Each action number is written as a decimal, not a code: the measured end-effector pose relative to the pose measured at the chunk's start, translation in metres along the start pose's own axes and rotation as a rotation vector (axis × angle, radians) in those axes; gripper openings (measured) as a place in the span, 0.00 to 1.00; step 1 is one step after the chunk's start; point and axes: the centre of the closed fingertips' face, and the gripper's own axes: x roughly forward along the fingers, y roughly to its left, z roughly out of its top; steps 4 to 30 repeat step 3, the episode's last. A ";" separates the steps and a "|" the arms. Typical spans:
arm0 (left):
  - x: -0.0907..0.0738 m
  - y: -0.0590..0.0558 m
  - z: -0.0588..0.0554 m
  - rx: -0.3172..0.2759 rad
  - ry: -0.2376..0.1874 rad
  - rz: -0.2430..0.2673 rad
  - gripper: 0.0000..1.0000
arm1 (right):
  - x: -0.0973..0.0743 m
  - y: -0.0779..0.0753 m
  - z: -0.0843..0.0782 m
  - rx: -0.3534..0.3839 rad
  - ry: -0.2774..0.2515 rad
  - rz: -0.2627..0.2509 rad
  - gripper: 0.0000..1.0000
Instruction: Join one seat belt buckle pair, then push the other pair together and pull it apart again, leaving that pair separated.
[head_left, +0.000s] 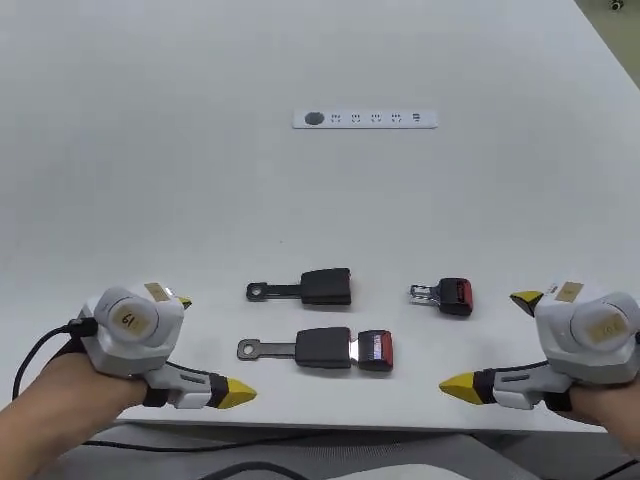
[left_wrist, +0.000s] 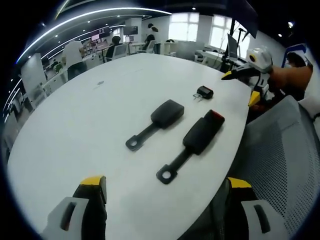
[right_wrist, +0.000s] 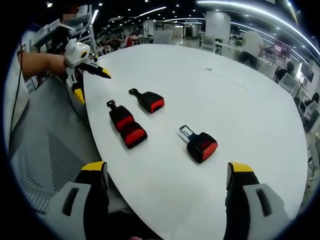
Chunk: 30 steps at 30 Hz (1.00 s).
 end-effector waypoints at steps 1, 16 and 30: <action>0.000 0.000 0.000 0.000 -0.001 0.000 1.00 | 0.001 0.000 0.000 -0.001 0.000 0.000 1.00; 0.000 0.000 0.000 0.001 -0.003 0.000 1.00 | 0.000 0.002 0.001 -0.003 -0.001 0.002 1.00; 0.000 0.000 0.000 0.001 -0.003 0.000 1.00 | 0.000 0.002 0.001 -0.003 -0.001 0.002 1.00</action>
